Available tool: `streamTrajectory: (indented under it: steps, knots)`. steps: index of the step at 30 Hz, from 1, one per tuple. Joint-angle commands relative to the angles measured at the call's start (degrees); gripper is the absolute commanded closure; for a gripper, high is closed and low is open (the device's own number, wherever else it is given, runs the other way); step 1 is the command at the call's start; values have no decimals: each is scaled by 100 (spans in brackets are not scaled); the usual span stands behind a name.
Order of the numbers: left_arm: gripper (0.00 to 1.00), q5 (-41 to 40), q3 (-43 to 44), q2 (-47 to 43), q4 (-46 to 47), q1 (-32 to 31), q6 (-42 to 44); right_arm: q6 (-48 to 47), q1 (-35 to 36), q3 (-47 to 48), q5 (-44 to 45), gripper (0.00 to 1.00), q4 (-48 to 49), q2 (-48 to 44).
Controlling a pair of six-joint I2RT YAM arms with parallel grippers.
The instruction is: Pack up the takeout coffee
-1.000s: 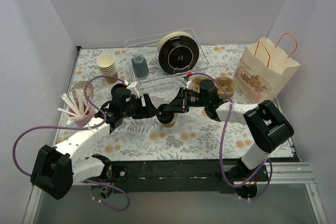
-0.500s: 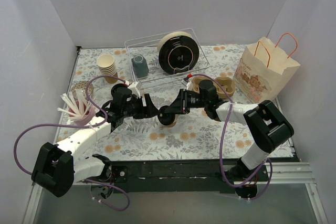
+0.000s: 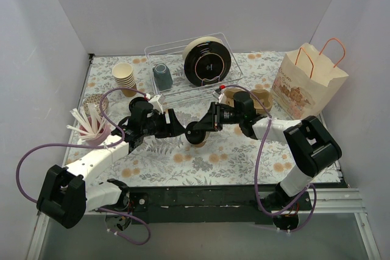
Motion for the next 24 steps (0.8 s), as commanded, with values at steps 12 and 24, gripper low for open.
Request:
streamTrajectory:
  steps: [12,24]
  knots:
    - [31,308,55,-10,324,-44,-109,202,-164,203,-516,80,556,-50]
    - [31,308,99,113,359,-114,-109,307,-269,177,-648,80,732,-7]
